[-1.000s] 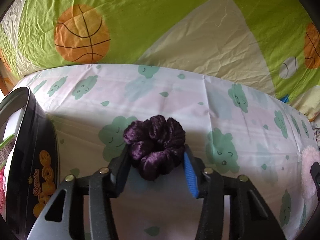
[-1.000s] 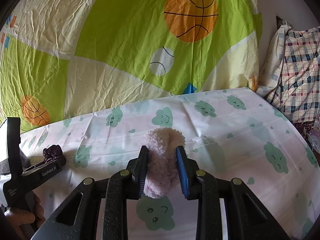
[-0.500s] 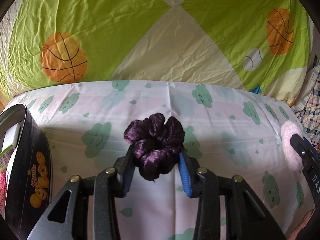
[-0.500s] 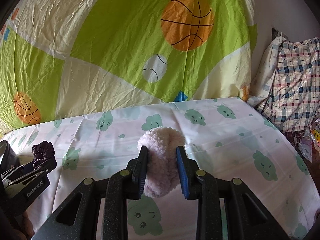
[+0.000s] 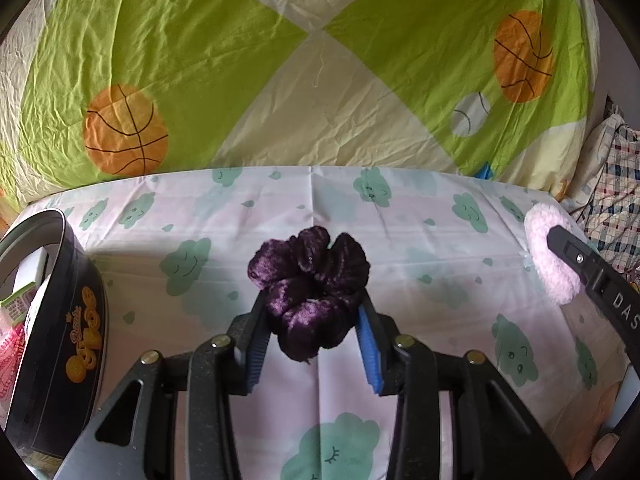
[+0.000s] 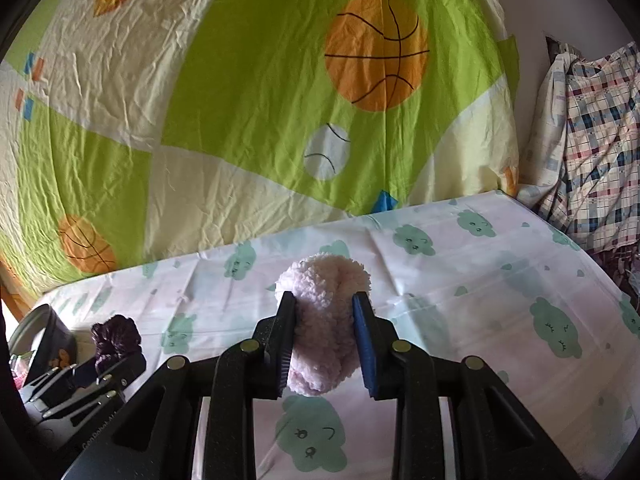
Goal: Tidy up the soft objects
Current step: 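Lift the sock and scrunchie and carry both toward the tin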
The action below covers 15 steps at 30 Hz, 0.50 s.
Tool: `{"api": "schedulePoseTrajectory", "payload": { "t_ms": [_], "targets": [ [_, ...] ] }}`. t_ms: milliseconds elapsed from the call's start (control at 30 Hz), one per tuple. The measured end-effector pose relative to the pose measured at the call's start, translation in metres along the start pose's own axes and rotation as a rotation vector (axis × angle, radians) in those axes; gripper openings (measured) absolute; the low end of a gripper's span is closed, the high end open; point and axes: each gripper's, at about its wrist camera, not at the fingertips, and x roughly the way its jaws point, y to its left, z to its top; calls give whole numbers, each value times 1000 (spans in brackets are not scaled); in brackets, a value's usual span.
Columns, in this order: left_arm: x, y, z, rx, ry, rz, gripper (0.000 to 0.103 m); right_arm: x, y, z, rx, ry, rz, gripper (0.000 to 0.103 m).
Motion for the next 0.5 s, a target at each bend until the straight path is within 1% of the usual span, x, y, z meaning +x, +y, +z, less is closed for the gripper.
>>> {"api": "schedulePoseTrajectory", "payload": {
  "t_ms": [100,200,300,500],
  "targets": [
    [-11,2,-4,12,-33,18,39,-8,5,-2,-6,-26,30,30],
    [-22,6,-9,17,-62,25,39,-11,11,-7,-20,-31,28,30],
    [-29,10,-14,22,-81,23,39,-16,16,-11,-41,-41,5,30],
    [-36,11,-20,38,-100,33,39,-30,22,-18,-82,-90,-56,30]
  ]
}}
